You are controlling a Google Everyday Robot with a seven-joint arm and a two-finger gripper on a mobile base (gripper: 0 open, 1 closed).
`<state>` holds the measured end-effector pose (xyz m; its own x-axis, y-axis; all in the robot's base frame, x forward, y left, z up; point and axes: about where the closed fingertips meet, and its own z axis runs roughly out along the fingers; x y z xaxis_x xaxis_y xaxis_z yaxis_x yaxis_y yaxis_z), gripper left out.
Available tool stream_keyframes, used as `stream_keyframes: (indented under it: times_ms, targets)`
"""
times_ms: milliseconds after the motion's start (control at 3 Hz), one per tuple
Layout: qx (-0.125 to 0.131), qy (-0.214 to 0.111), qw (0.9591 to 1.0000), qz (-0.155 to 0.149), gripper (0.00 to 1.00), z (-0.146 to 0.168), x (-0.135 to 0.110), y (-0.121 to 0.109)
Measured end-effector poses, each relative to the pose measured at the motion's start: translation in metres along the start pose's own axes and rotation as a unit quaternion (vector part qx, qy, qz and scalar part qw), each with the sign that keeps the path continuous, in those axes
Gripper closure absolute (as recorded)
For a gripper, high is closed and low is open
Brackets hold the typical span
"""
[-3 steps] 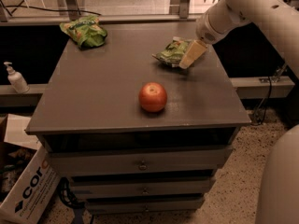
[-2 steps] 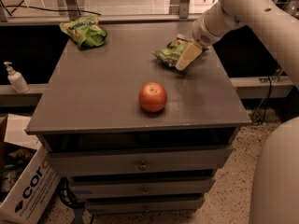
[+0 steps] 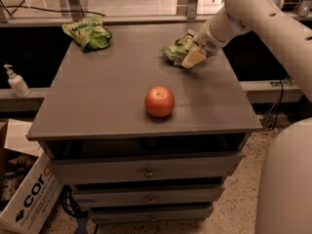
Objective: Move green jalapeno chip bag near green rice chip bag
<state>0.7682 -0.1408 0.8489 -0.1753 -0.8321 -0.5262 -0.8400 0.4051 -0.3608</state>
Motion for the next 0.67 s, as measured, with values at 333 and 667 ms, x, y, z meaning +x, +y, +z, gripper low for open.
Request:
stream_keyframes:
  times_ms: [333, 667]
  targets:
    - [-0.004, 0.001, 1.0000, 0.002, 0.61, 0.0021, -0.0006, 0.0017]
    - [-0.004, -0.003, 1.0000, -0.001, 0.85, -0.0010, -0.0054, 0.0017]
